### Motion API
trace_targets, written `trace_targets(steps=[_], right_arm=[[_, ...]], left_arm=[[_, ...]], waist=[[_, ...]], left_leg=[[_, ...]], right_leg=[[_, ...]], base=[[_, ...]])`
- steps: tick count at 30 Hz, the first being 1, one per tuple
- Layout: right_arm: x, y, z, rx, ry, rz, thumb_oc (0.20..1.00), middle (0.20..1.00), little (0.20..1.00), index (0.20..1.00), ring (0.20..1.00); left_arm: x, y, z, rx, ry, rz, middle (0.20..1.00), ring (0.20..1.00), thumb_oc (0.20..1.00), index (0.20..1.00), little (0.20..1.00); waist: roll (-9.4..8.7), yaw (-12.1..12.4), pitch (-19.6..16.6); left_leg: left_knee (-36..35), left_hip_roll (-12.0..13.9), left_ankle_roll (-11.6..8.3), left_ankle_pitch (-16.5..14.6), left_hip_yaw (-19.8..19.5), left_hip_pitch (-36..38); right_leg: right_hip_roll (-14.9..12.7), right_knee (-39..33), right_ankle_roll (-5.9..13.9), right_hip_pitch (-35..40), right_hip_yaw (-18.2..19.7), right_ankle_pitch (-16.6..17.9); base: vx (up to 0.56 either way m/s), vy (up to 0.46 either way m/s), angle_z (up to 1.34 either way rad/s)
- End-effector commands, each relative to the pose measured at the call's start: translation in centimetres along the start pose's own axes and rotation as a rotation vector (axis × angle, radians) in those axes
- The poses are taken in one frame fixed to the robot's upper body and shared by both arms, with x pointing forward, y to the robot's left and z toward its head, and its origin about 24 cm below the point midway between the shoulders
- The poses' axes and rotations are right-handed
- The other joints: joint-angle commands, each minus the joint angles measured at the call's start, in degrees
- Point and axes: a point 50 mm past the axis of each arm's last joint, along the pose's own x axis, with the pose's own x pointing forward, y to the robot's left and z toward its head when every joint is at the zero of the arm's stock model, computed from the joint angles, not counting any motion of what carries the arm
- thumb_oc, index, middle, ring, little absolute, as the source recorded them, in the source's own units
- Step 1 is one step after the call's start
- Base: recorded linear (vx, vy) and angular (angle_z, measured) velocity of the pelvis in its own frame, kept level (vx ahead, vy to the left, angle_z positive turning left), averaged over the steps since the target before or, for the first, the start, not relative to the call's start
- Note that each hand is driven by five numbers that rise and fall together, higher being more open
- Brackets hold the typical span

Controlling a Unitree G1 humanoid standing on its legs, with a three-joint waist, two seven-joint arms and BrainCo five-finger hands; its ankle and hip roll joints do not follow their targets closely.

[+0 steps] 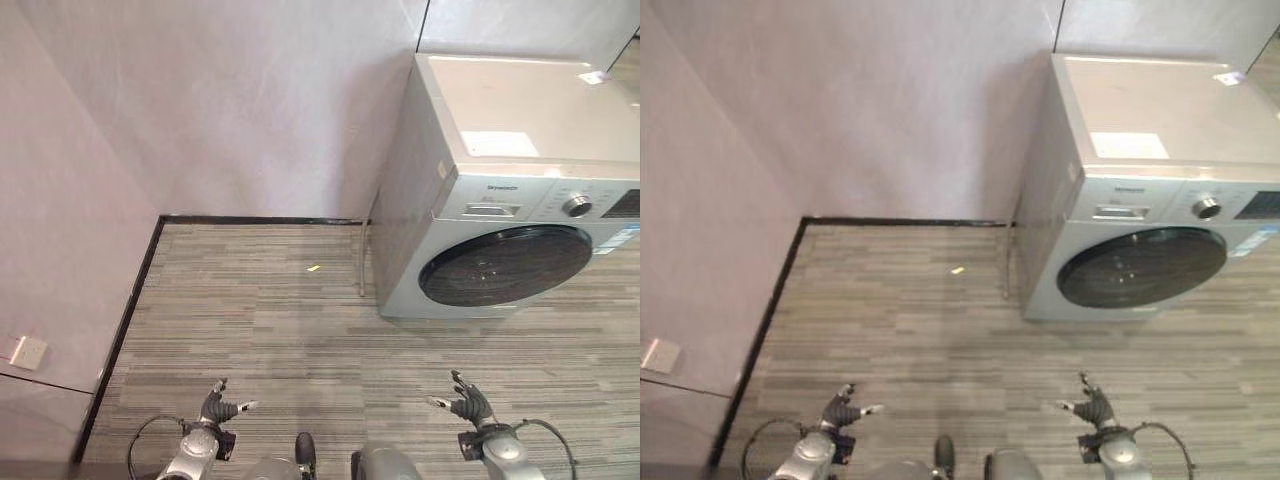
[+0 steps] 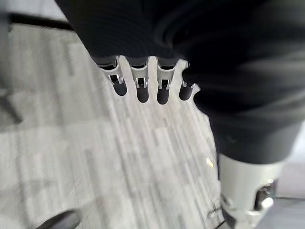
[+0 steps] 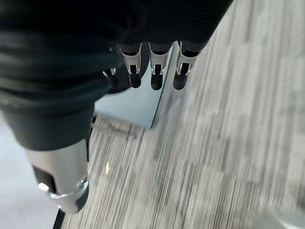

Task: Put brush and paste in cup on sink, flatten towel.

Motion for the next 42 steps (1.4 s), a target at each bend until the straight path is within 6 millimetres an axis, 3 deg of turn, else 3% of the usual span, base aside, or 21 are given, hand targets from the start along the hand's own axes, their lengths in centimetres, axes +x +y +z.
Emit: trace_targets(steps=[1,2,3,6,7,8,14,19,26,28,29,32,33,36,42], right_arm=[[0.0,-0.8,0.8,0.000,-0.057,-0.022,1.000,1.000,1.000,1.000,1.000],[0.0,-0.8,0.8,0.000,-0.057,-0.022,1.000,1.000,1.000,1.000,1.000],[-0.1,-1.0,0.4,-0.002,-0.045,-0.034,1.000,1.000,1.000,1.000,1.000],[-0.2,-1.2,0.3,-0.004,-0.042,-0.039,1.000,1.000,1.000,1.000,1.000],[-0.4,-1.4,0.3,-0.012,-0.050,-0.044,1.000,1.000,1.000,1.000,1.000],[-0.7,-1.6,0.0,-0.020,-0.047,-0.042,1.000,1.000,1.000,1.000,1.000],[-0.8,-2.3,-0.4,-0.100,-0.023,-0.032,1.000,1.000,1.000,1.000,1.000],[-1.1,-2.5,-0.8,-0.106,-0.020,-0.030,1.000,1.000,1.000,1.000,1.000],[-1.7,-3.0,-1.7,-0.141,0.006,-0.034,1.000,1.000,1.000,1.000,1.000],[-1.7,-3.2,-1.4,-0.134,-0.010,-0.046,1.000,1.000,1.000,1.000,1.000],[-1.7,-3.3,-1.1,-0.125,-0.026,-0.059,1.000,1.000,1.000,1.000,1.000],[-1.5,-3.2,-0.9,-0.138,-0.029,-0.051,1.000,1.000,1.000,1.000,1.000],[-1.3,-3.1,-0.5,-0.150,-0.038,-0.043,1.000,1.000,1.000,1.000,1.000],[-0.9,-2.5,-0.4,-0.135,-0.035,-0.035,1.000,1.000,1.000,1.000,1.000],[-0.7,-1.1,-0.3,-0.171,-0.036,0.034,1.000,1.000,1.000,1.000,1.000]], left_arm=[[-0.1,2.4,-0.3,0.039,-0.023,0.054,1.000,1.000,1.000,1.000,1.000],[-0.1,2.4,-0.3,0.039,-0.023,0.054,1.000,1.000,1.000,1.000,1.000],[-0.1,2.2,-0.4,0.057,-0.024,0.040,1.000,1.000,1.000,1.000,1.000],[0.0,2.1,-0.4,0.069,-0.025,0.033,1.000,1.000,1.000,1.000,1.000],[0.1,1.8,0.2,0.089,-0.044,0.018,1.000,1.000,1.000,1.000,1.000],[0.3,1.6,0.7,0.122,-0.060,0.002,1.000,1.000,1.000,1.000,1.000],[0.0,1.2,-0.3,0.113,-0.028,-0.006,1.000,1.000,1.000,1.000,1.000],[0.0,1.3,-0.3,0.124,-0.032,-0.003,1.000,1.000,1.000,1.000,1.000],[0.0,1.0,-0.3,0.159,-0.036,-0.025,1.000,1.000,1.000,1.000,1.000],[0.0,0.8,-0.4,0.167,-0.029,-0.030,1.000,1.000,1.000,1.000,1.000],[0.1,0.8,0.0,0.180,-0.041,-0.033,1.000,1.000,1.000,1.000,1.000],[0.1,0.7,0.0,0.183,-0.044,-0.037,1.000,1.000,1.000,1.000,1.000],[0.0,0.7,-0.2,0.179,-0.039,-0.034,1.000,1.000,1.000,1.000,1.000],[-0.2,1.2,-0.7,0.174,-0.030,-0.019,1.000,1.000,1.000,1.000,1.000],[-0.4,1.6,-1.1,0.151,-0.023,-0.014,1.000,1.000,1.000,1.000,1.000]], waist=[[-1.58,-0.4,0.0],[-1.52,-0.5,0.0],[-2.28,-0.9,-0.4],[-2.34,-1.5,-0.5],[-2.34,-2.7,-0.4],[-3.08,-3.0,-0.9],[-3.85,-1.8,-3.2],[-4.46,-1.9,-3.8],[-4.62,-2.4,-4.1],[-4.68,-3.5,-4.2],[-4.63,-4.7,-4.0],[-4.01,-4.3,-3.7],[-3.88,-4.2,-3.6],[-4.00,-3.3,-3.9],[-4.07,-2.1,-4.2]], left_leg=[[7.2,2.1,-6.14,-2.6,-0.6,-2.4],[7.2,2.1,-6.15,-2.6,-0.7,-2.3],[7.1,0.6,-6.73,-3.2,-2.4,-1.0],[7.1,0.0,-6.98,-3.5,-3.9,-0.1],[8.1,-0.9,-7.73,-4.3,-7.7,1.4],[9.7,-1.9,-8.07,-5.1,-11.3,1.9],[9.7,0.2,-9.90,-4.4,-14.7,3.3],[8.7,1.8,-11.42,-3.3,-15.0,2.8],[7.9,3.6,-11.54,-2.9,-7.5,-0.2],[8.9,5.1,-11.23,-2.4,0.0,-1.7],[10.2,7.3,-11.10,-2.0,7.9,-2.6],[8.5,6.6,-10.81,-2.8,7.2,-2.2],[7.0,5.9,-10.14,-4.5,6.1,-1.6],[4.3,4.8,-8.61,-4.3,5.4,-1.2],[1.2,3.7,-8.03,-3.0,2.7,0.5]], right_leg=[[2.2,-21.3,2.15,1.6,1.6,11.8],[2.2,-21.4,2.14,1.8,1.4,11.8],[2.2,-30.8,2.69,1.3,3.7,13.4],[2.7,-33.6,3.19,0.6,6.3,14.4],[4.4,-35.9,4.67,-0.2,12.5,16.2],[5.2,-37.2,4.84,1.1,15.2,16.9],[4.8,-37.7,2.65,4.1,11.2,16.5],[4.1,-39.0,1.69,6.0,7.8,15.3],[1.7,-40.1,0.65,8.3,2.1,13.9],[-0.2,-40.6,0.86,8.9,-0.6,13.9],[-1.8,-40.8,0.96,9.1,-2.9,13.9],[-1.6,-40.1,1.16,9.0,-3.6,13.5],[-1.5,-39.4,1.46,8.9,-3.5,13.2],[-2.1,-38.4,2.04,8.3,-3.1,13.4],[-2.0,-35.5,2.60,8.3,-2.3,13.0]], base=[[0.31,-0.016,0.48],[0.44,-0.073,0.57],[0.23,-0.049,0.58],[0.26,-0.068,0.67],[0.38,-0.169,0.99],[0.45,-0.237,1.15],[0.18,-0.176,1.08],[0.07,-0.129,0.49],[0.01,-0.061,0.78],[-0.07,0.011,0.69],[-0.08,0.019,0.98],[-0.03,0.076,1.16],[-0.02,0.053,0.03],[-0.02,0.116,-0.10],[0.02,0.047,0.07]])
